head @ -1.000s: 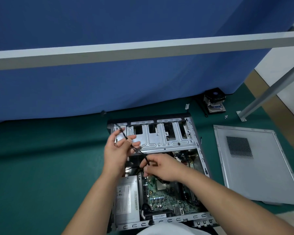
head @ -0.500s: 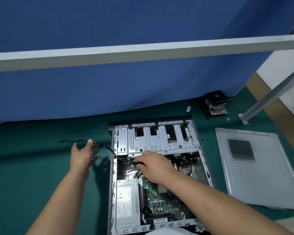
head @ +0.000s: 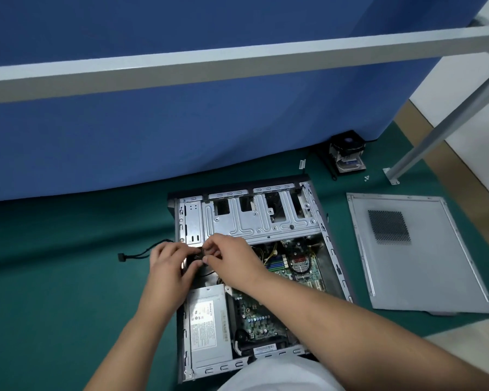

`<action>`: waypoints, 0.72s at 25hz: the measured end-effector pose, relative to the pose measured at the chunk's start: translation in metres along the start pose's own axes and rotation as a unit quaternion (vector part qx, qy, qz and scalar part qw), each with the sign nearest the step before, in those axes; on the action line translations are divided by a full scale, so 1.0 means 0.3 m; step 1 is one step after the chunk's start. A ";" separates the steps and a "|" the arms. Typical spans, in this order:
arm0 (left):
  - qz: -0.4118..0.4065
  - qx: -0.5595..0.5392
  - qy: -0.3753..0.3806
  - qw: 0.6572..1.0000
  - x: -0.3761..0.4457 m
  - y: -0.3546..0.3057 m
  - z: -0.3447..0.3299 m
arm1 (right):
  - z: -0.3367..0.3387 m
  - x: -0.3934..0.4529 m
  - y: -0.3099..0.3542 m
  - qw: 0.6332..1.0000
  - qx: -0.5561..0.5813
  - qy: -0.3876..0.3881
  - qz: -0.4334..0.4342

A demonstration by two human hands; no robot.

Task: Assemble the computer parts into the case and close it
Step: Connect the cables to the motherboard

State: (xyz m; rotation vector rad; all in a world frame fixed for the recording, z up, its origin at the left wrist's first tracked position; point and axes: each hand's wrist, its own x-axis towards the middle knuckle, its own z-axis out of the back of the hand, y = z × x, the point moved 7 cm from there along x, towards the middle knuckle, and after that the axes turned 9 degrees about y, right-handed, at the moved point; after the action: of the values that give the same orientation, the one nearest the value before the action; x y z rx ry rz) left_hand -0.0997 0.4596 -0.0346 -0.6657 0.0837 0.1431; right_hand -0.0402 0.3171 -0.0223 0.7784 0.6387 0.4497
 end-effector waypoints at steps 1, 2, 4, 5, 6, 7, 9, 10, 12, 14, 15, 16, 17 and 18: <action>-0.011 0.017 -0.008 1.000 0.005 0.000 0.009 | 0.018 -0.024 -0.018 1.000 -0.003 -0.005 0.016; -0.022 0.026 -0.024 0.999 0.011 0.005 0.023 | 0.043 -0.051 -0.046 0.999 -0.018 -0.009 0.026; -0.032 0.040 -0.073 0.996 0.016 0.024 0.063 | 0.125 -0.115 -0.140 0.997 -0.063 -0.037 0.021; -0.025 0.046 -0.097 0.994 0.015 0.036 0.076 | 0.179 -0.150 -0.199 0.993 -0.101 -0.061 0.010; -0.010 0.044 -0.114 0.992 0.014 0.046 0.077 | 0.235 -0.183 -0.256 0.985 -0.152 -0.082 -0.004; 0.014 0.030 -0.121 0.992 0.013 0.053 0.073 | 0.284 -0.210 -0.305 0.972 -0.215 -0.089 -0.019; 0.074 -0.009 -0.116 0.990 0.009 0.058 0.051 | 0.335 -0.241 -0.380 0.938 -0.338 -0.055 -0.044; 0.092 -0.011 -0.120 0.989 0.001 0.050 0.044 | 0.343 -0.250 -0.406 0.919 -0.390 -0.027 -0.047; 0.054 0.026 -0.142 0.988 -0.015 -0.011 0.038 | 0.329 -0.268 -0.436 0.885 -0.463 0.023 -0.037; -0.067 0.048 -0.108 0.991 -0.038 -0.121 -0.012 | 0.273 -0.275 -0.445 0.860 -0.504 0.074 -0.044; -0.128 0.066 -0.052 0.988 -0.049 -0.185 -0.063 | 0.234 -0.276 -0.449 0.847 -0.518 0.105 -0.061; -0.170 0.097 0.023 0.980 -0.053 -0.240 -0.130 | 0.195 -0.274 -0.456 0.833 -0.530 0.133 -0.086; -0.191 0.139 0.096 0.967 -0.053 -0.278 -0.202 | 0.162 -0.273 -0.465 0.823 -0.532 0.158 -0.119; -0.195 0.178 0.153 0.952 -0.045 -0.299 -0.270 | 0.136 -0.271 -0.477 0.821 -0.520 0.174 -0.157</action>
State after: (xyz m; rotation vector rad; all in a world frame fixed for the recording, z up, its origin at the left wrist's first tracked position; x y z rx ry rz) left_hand -0.1013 0.3381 -0.0418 -0.3279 0.2680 -0.3536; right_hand -0.0518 0.1580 -0.0796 -0.4689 0.7192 0.5516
